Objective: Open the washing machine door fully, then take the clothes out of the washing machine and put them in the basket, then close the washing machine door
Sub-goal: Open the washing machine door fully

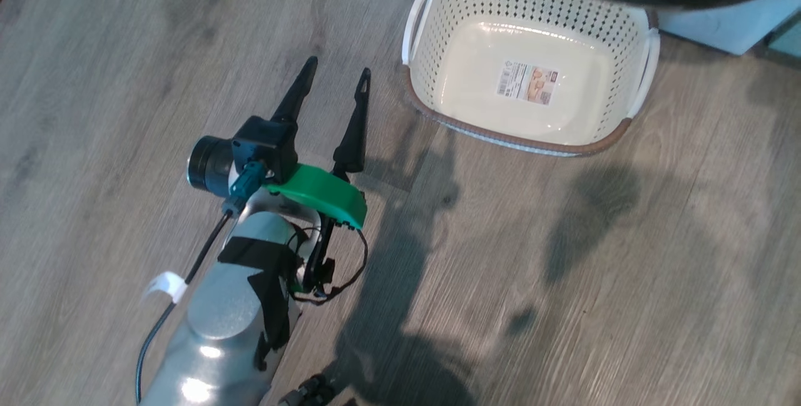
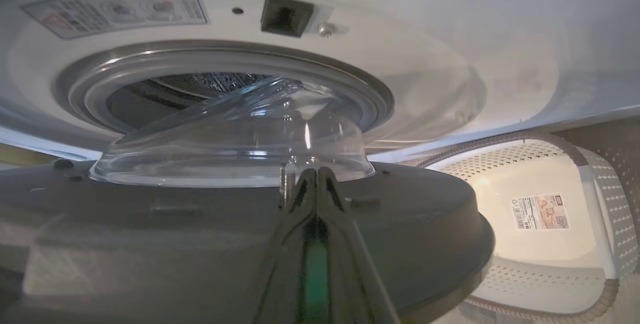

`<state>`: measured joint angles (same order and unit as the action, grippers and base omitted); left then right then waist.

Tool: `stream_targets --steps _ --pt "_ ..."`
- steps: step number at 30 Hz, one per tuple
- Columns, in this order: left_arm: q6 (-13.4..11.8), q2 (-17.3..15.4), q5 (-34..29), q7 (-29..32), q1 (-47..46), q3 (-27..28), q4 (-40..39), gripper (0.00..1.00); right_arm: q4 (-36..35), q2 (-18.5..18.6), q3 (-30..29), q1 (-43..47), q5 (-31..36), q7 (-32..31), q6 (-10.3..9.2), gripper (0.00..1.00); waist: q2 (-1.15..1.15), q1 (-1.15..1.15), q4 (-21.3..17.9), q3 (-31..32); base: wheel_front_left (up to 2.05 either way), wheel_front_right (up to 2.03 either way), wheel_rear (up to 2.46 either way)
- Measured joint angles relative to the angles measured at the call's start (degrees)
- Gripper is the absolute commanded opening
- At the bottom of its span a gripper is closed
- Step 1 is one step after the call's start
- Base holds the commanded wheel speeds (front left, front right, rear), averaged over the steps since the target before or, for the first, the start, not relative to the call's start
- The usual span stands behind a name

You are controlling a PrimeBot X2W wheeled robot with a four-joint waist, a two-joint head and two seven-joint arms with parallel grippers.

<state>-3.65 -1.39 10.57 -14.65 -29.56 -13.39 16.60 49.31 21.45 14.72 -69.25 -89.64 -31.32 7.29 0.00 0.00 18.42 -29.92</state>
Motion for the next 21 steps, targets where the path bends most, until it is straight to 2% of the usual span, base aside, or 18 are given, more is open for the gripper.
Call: stream_targets --steps 21 --pt "2.5 -0.02 -2.58 0.0 2.74 2.47 2.59 1.0 -0.49 -3.67 2.53 11.6 -0.03 -3.25 -0.01 0.0 0.0 -0.01 -0.21 8.53 0.0 0.0 0.0"
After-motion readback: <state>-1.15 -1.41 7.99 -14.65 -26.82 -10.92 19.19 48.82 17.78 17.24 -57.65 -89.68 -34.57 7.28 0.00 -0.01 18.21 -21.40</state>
